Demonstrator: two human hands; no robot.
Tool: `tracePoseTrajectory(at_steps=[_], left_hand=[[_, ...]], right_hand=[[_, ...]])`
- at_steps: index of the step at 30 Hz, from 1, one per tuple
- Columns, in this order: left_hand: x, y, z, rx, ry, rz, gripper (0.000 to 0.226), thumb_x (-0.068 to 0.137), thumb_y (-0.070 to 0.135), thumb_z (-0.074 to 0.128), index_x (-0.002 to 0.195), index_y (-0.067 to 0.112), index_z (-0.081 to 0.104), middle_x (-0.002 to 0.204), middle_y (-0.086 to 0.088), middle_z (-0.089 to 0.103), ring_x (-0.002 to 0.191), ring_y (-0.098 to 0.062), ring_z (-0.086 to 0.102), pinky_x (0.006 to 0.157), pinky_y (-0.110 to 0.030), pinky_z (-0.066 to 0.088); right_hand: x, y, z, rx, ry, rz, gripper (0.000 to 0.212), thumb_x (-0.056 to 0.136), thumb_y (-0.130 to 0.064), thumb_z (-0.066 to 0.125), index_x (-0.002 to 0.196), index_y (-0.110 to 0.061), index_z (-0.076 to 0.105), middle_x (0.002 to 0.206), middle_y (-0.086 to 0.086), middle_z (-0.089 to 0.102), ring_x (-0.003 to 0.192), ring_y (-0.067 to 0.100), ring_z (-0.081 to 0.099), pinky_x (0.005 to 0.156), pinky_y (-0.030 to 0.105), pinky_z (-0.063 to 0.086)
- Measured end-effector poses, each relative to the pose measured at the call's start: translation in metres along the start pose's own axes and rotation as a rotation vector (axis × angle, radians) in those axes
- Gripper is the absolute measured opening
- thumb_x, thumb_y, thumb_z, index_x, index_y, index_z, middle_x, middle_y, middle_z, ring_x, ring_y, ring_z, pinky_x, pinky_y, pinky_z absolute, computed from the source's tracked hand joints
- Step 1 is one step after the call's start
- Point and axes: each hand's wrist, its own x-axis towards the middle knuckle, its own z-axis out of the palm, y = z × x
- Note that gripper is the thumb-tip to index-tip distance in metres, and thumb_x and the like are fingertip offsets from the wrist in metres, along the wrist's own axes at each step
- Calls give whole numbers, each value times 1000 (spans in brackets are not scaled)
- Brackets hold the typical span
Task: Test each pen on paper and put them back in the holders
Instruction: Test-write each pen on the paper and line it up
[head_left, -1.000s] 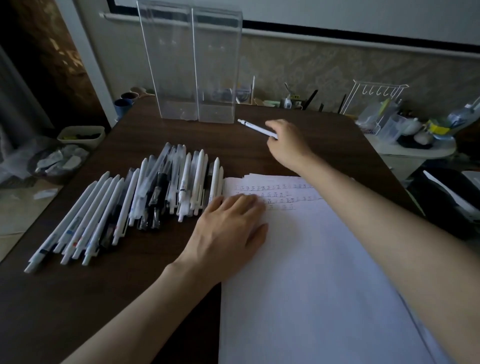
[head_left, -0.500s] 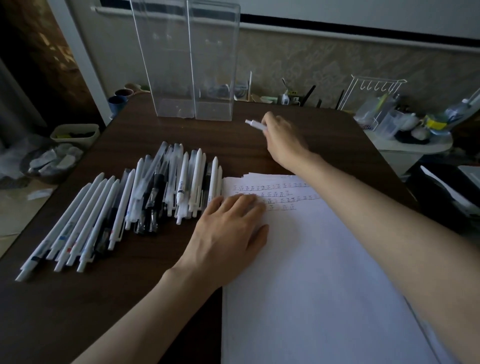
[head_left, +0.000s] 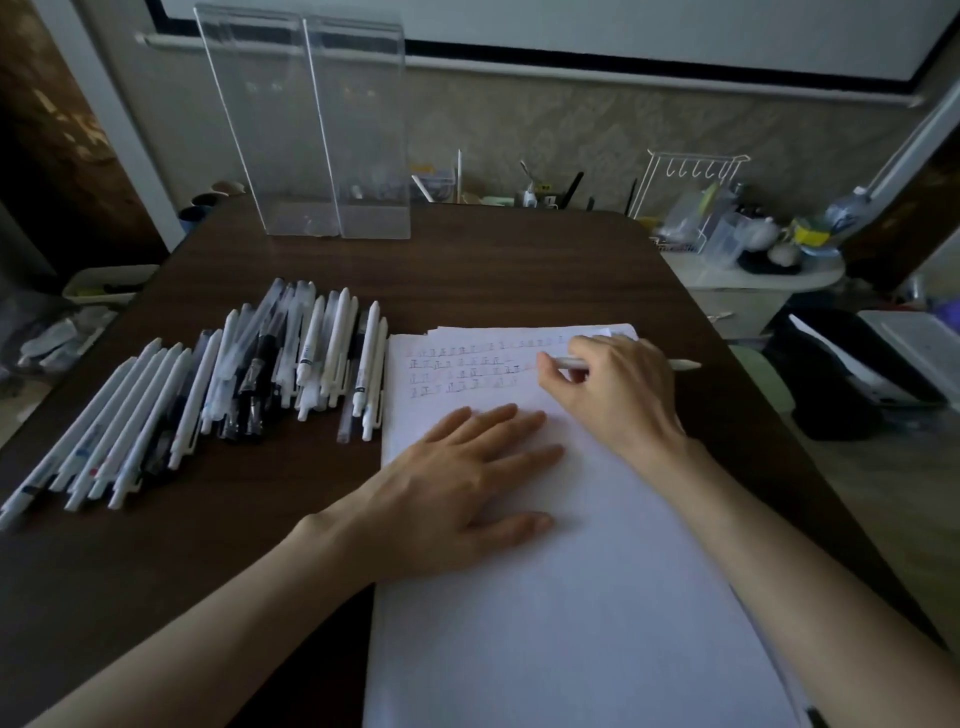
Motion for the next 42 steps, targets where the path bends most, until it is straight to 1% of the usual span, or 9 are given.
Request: tracePoseTrajectory(at_steps=[4,7,12,15,18,23,29,35,42], left_hand=[[1,-3,2,15,-5,-19,66,87,69,19,147,39,16,157,8,8,143,-8,2,115,-29,1],[1,-2,0,1,-7,-18,67,87,69,20,147,38,17,157,8,9,143,-7,3,116,-31,4],[1,0,-2,-14,2,-19,68,87,69,18,146,36,22,156,6,14,143,-9,8,116,-34,11],[1,1,-3,-8,5,-26,68,86,69,16,146,36,22,156,6,15,142,-9,9,116,-30,9],[1,1,-3,0,24,-24,66,89,66,18,146,34,26,155,4,20,141,-12,15,114,-28,10],[2,0,-1,21,49,-17,65,90,64,22,146,32,25,154,3,23,140,-14,21,112,-28,13],[2,1,4,31,15,-105,65,87,71,18,146,45,7,157,-2,-7,143,-18,-9,114,-34,-7],[2,1,4,82,2,-119,68,85,72,14,146,44,4,158,-5,-1,144,-19,-6,114,-37,-4],[2,0,5,87,12,-120,68,85,72,15,146,43,7,158,-5,2,144,-19,-4,114,-37,-4]], right_hand=[[1,1,5,31,64,-66,39,84,-43,49,55,-22,35,46,3,51,48,28,53,53,29,38],[2,4,2,113,138,-32,40,83,-51,57,69,-13,56,63,2,57,61,18,54,53,27,39],[11,-2,-23,567,359,105,29,93,-20,44,101,0,64,81,8,64,71,9,55,69,22,44],[11,-15,-30,767,237,335,35,92,-33,30,87,-16,61,78,2,60,75,7,57,70,19,43],[12,-26,-28,972,-29,548,50,97,-48,36,84,-11,68,66,11,66,56,4,57,55,15,41],[13,-28,-9,848,-242,487,19,86,-20,67,77,-8,55,52,3,57,47,8,51,52,23,42],[15,-19,0,818,-239,513,34,78,0,58,58,-13,34,45,2,38,39,3,39,46,21,32],[14,-17,2,851,-214,470,34,81,2,55,58,-12,34,45,9,44,38,3,43,44,18,32],[13,-16,6,793,-194,437,37,80,1,56,56,-14,32,36,-9,41,35,3,40,42,16,31]])
